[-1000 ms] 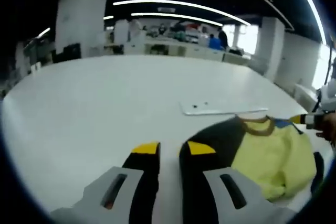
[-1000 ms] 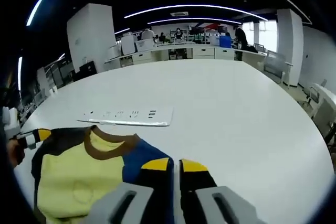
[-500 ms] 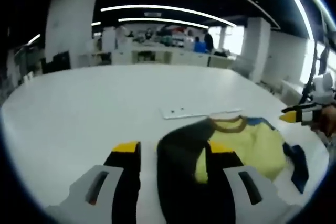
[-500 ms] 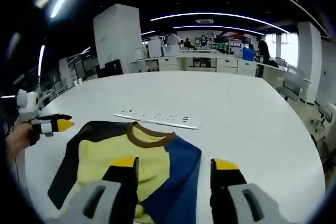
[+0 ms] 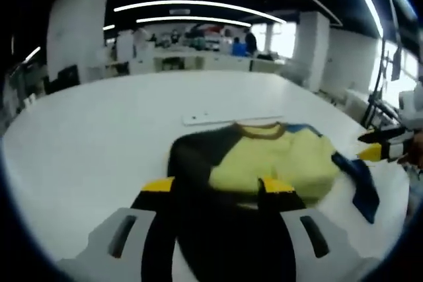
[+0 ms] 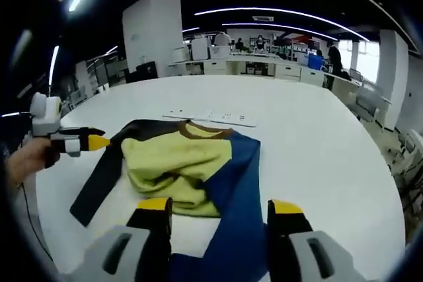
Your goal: Fold the garment on the visible template until the final outline fits inside the template.
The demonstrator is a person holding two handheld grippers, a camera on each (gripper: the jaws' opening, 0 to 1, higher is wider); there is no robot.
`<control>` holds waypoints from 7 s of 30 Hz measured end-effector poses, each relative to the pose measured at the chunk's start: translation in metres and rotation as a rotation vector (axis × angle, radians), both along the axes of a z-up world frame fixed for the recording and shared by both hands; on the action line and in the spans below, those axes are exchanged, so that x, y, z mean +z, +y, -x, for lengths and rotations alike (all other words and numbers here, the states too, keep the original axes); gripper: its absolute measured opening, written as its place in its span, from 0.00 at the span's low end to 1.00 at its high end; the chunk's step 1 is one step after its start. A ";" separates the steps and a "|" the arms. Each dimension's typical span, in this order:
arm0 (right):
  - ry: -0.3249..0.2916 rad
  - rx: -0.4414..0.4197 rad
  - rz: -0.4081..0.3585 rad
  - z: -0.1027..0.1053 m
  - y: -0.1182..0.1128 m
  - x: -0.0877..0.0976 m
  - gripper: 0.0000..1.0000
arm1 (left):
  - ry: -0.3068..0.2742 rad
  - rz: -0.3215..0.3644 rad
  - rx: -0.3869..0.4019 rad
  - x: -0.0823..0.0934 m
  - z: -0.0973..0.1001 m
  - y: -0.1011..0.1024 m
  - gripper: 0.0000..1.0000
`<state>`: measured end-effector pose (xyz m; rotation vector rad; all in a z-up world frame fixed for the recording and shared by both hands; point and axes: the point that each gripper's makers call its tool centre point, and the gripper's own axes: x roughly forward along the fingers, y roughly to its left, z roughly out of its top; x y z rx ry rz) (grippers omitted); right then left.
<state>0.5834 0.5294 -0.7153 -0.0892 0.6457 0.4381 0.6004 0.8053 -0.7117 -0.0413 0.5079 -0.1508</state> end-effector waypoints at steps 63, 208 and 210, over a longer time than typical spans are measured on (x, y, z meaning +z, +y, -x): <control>0.145 -0.259 0.259 -0.050 -0.204 -0.027 0.00 | 0.165 -0.137 0.079 -0.040 -0.007 0.094 0.00; 0.358 0.085 -0.294 -0.042 0.109 0.030 0.04 | 0.012 -0.104 -0.292 0.021 0.126 -0.011 0.66; 0.364 0.073 -0.301 -0.048 0.109 0.028 0.04 | 0.013 -0.097 -0.293 0.020 0.123 -0.012 0.63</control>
